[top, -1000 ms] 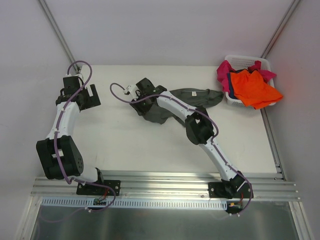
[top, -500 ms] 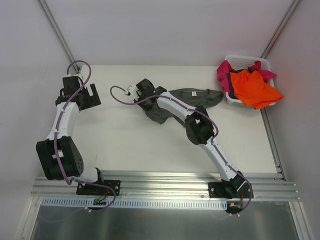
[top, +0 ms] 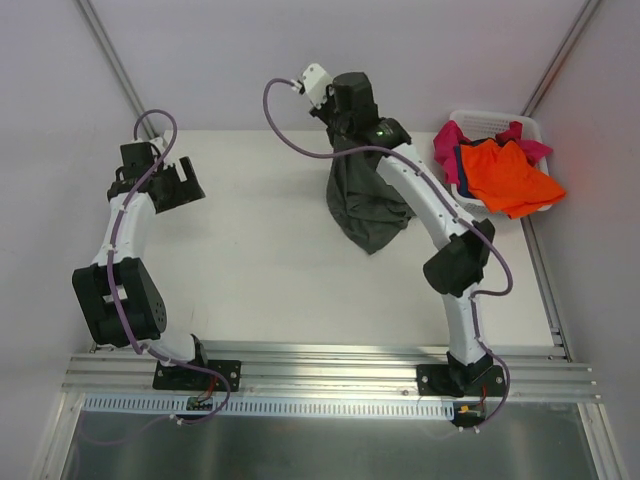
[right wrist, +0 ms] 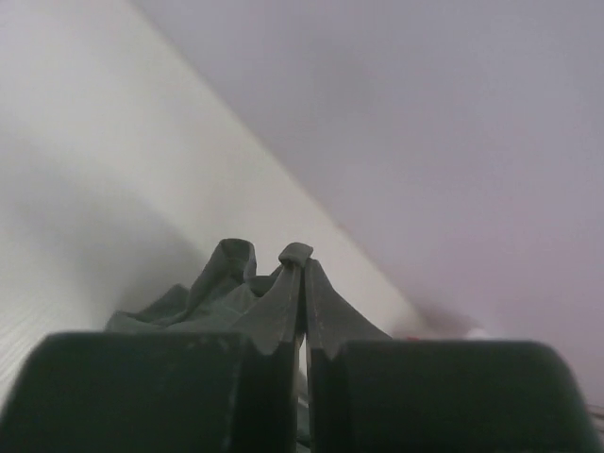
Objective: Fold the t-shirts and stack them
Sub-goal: Flatten out the tshirt
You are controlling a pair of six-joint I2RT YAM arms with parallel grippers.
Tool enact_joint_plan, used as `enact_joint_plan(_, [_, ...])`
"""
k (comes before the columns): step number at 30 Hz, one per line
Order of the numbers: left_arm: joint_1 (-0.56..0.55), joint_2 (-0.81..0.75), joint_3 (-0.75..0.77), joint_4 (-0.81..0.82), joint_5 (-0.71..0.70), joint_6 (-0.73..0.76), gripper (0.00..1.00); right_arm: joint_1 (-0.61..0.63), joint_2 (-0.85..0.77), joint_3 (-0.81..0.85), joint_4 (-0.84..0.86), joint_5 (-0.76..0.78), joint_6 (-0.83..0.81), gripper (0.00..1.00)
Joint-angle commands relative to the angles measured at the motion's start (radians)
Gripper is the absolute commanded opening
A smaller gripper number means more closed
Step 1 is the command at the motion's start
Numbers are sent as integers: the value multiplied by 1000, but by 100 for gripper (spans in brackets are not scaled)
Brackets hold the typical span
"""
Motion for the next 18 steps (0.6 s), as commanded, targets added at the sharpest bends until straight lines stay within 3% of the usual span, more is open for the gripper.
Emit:
enact_joint_plan(1, [1,12,69,-14,129,-1,84,14,-147,67,119,115,-117,1])
enact_joint_plan(12, [-133,-26,123,-27,97,87,84,64,-323,167,241,149,-300,1])
enact_joint_plan(18, [-133,-179,37,-31,91,79,86,160,-335,211,304,116,-357,0])
